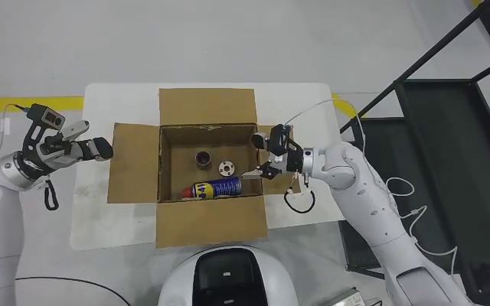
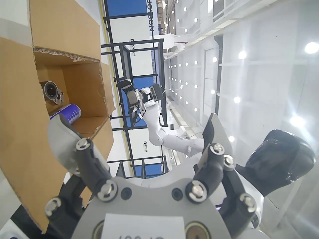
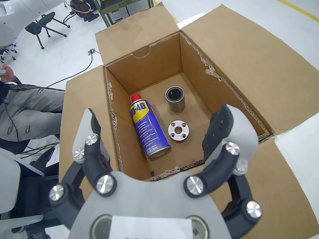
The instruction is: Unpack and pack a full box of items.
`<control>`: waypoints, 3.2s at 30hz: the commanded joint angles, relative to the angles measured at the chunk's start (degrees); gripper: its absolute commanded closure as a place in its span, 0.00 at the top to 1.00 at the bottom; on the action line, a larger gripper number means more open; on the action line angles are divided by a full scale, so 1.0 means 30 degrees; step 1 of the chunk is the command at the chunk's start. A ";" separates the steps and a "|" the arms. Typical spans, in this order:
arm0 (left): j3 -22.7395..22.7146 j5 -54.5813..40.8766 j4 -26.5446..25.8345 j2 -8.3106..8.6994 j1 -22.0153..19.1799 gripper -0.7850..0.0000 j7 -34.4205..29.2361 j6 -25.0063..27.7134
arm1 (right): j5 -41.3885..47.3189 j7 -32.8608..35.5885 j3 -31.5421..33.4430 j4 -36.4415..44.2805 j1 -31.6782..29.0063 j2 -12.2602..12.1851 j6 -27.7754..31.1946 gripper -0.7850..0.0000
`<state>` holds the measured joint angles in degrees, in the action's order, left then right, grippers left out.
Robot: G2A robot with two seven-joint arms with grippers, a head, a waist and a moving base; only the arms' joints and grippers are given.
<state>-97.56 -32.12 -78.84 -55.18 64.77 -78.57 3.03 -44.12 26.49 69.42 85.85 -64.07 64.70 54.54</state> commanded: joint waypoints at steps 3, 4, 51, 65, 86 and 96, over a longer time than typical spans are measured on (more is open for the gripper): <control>0.0174 0.1391 -0.0161 0.0022 0.0271 1.00 0.1293 0.1083 | 0.1351 0.0606 -0.0378 -0.0347 -0.0177 -0.0017 -0.0174 1.00; 0.0290 0.1566 0.0170 0.0011 0.0250 1.00 0.1657 0.1315 | 0.2659 0.1345 -0.0616 -0.0813 -0.0094 -0.0059 0.0190 1.00; 0.8342 0.0356 0.3562 -0.1098 -0.3333 1.00 0.0106 0.1433 | 2.3206 1.0296 -0.1859 -1.1750 0.1659 -0.2631 -0.2543 1.00; 0.9063 0.1079 0.4189 -0.1188 -0.3869 1.00 0.0536 0.1900 | 2.5857 1.0519 -0.3232 -0.3334 0.0698 -0.4050 -0.2760 1.00; 0.8308 0.0838 0.4451 -0.0902 -0.3900 1.00 0.0552 0.1759 | 1.8358 0.9179 -1.0629 -0.5423 0.6609 -0.2113 -0.2683 1.00; 0.8980 0.2151 0.4113 -0.0880 -0.4264 1.00 0.0505 0.1247 | 1.7132 0.7925 -0.9722 -0.3637 0.6021 -0.2250 -0.2306 1.00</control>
<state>-70.84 -26.24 -66.39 -57.82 52.10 -77.30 6.89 6.84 50.13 39.55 74.37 -45.59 58.24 47.24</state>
